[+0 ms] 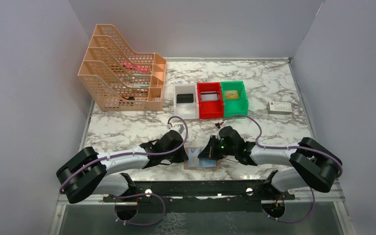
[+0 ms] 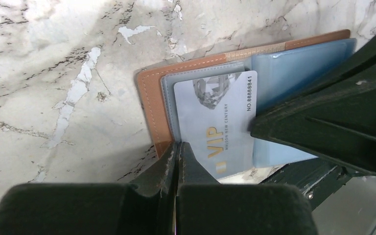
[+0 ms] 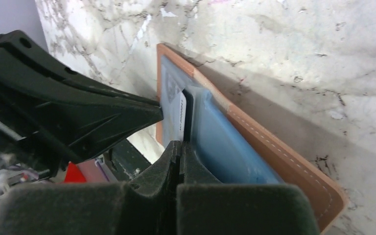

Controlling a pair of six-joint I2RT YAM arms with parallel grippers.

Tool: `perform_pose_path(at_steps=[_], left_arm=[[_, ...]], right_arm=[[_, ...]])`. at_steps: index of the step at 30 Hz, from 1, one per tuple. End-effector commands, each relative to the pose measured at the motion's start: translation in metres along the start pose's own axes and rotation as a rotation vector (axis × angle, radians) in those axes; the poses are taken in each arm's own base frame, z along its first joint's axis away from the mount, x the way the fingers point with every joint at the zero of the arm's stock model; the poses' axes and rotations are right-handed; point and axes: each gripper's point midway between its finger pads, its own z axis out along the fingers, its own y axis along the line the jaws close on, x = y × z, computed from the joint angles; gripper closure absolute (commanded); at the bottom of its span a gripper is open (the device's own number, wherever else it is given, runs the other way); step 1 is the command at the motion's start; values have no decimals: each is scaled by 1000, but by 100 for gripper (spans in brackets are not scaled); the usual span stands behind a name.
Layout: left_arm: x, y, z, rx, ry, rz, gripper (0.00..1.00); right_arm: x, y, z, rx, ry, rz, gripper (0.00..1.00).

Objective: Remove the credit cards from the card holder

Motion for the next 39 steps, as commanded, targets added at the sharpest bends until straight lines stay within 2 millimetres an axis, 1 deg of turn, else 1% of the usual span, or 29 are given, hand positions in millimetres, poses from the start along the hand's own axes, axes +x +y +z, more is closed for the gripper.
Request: perform_pose_path(at_steps=[1,6,11,14,15,17,18,19,21,25,27,29,31,34,39], left_arm=[[15,39,-4,-169,38,36,100],[11,38,-6,-175,25,43,100],[9,33,-7,-156,24,50,100],[0,19,-10,-107,4,70,99],[-5,14,-12,-94,-9,74,92],[-15,5,-16,-71,-39,85,71],[-19,0,-18,-59,-52,89,62],[-24,-5,-21,-47,-63,95,57],[-30,-15,-23,-19,-71,111,52],[-32,-34,-21,51,-48,138,51],[-28,-39,-18,77,-23,140,55],[-23,-38,-14,83,0,131,61],[-17,-34,-10,76,19,122,64],[-8,-27,-5,60,52,110,65],[1,-21,2,57,75,95,65]], right_arm=[[-3,16,-8,-63,-27,9,99],[-1,4,-12,-32,-34,27,99],[-2,-1,-14,-8,-43,24,99],[-3,-2,-12,19,-27,4,85],[-3,-4,-10,33,-20,-3,83],[-3,-7,-8,52,-14,-10,80],[-3,-8,-8,57,-14,-9,79],[-3,-10,-7,62,-16,-9,77],[-3,-12,-5,69,-13,-8,77],[0,-14,-2,71,-4,4,76],[1,-15,-1,70,-1,10,76],[1,-15,-1,69,-2,16,76],[0,-14,-1,66,-4,16,76],[1,-13,0,59,0,18,76],[2,-11,2,43,12,20,76]])
